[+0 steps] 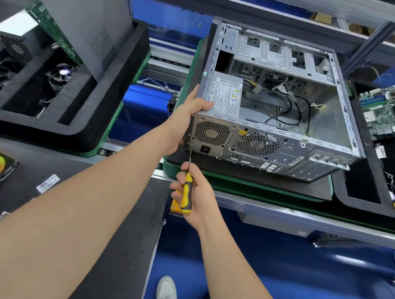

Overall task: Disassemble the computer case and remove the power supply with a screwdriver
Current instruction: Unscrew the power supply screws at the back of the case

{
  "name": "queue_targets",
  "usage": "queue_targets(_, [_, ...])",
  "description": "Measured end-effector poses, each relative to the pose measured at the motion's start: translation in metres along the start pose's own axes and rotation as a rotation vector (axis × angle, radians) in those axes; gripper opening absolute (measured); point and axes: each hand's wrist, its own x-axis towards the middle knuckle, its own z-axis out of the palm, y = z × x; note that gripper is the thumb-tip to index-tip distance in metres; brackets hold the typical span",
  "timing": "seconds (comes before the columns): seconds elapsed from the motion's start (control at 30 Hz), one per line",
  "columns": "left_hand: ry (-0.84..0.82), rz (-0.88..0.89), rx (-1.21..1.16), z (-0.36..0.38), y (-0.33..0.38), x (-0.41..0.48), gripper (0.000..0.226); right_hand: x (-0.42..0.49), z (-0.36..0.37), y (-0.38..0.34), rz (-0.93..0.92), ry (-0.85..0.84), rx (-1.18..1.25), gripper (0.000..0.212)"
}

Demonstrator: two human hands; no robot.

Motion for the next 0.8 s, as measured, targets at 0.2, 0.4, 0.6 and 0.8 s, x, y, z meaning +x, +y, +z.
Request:
queue_targets(0.2, [-0.004,-0.005,-0.002,0.002,0.005,-0.007,0.087,0.003,-0.001,0.008,0.125,-0.320,0.550,0.027])
queue_targets(0.4, [-0.002,0.006,0.000,0.002,0.002,-0.007,0.085,0.005,0.001,0.006,0.097,-0.273,0.536,0.025])
queue_targets(0.6, [0.005,0.003,-0.010,0.001,0.001,-0.008,0.083,0.004,0.008,-0.003,-0.056,0.071,-0.081,0.019])
queue_targets(0.8, [0.010,-0.003,-0.021,0.002,0.001,-0.008,0.082,0.004,0.027,-0.001,-0.337,0.481,-1.156,0.021])
